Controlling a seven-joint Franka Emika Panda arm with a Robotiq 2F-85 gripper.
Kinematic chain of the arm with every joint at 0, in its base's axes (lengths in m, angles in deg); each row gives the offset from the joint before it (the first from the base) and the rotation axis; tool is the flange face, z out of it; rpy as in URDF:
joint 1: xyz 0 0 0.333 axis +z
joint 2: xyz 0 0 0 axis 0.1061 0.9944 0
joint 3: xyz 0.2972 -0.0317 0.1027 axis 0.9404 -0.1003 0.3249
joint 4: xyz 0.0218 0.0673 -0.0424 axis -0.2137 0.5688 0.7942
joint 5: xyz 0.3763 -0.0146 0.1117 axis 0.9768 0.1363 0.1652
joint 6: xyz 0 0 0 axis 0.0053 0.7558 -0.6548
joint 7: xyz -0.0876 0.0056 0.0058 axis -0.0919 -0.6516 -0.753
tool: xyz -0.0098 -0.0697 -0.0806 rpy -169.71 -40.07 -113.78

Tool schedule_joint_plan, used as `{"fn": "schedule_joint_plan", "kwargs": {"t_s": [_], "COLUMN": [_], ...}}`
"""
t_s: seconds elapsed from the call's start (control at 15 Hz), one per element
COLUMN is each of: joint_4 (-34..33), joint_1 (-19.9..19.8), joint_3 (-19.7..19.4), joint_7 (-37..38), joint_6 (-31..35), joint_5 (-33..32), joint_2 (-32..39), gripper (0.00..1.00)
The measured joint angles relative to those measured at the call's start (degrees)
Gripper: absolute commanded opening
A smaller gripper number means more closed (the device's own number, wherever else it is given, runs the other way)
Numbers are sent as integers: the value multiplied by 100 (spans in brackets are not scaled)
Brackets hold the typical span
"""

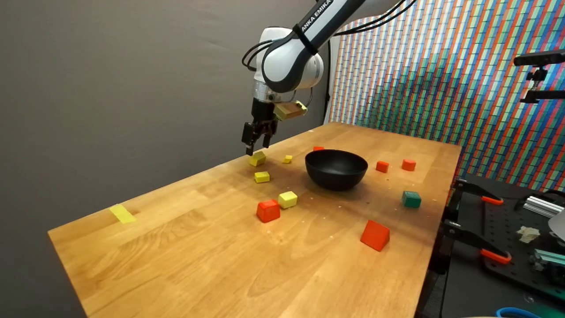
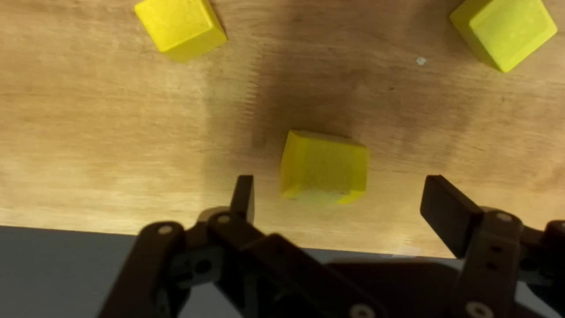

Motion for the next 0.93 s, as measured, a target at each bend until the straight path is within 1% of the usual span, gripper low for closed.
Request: {"fn": "schedule_joint_plan", "kwargs": {"t_s": [0.07,0.2,0.27,0.33,0.47,0.53,0.6,0.67,0.73,0.8,0.87,0.93], "joint_4": [-159,-421,-523,-606,-679,-682,-682,-682,-682,-681,-681,-681], "joint_1": [29,107,155,204,296,331,342,332,316,299,281,262], "joint_3": [-42,-180,-274,-381,-596,-687,-741,-757,-757,-757,-756,-756], "joint_7": [139,376,483,595,811,916,1001,1093,1191,1285,1381,1465], "joint_6": [-51,-97,-122,-159,-276,-353,-436,-529,-622,-693,-742,-790], "joint_5": [0,-3,-20,-54,-161,-224,-234,-233,-223,-199,-171,-158], "joint_2": [106,276,337,385,428,429,430,429,429,428,426,419], "gripper": [58,42,35,26,12,8,7,3,3,12,28,31]}}
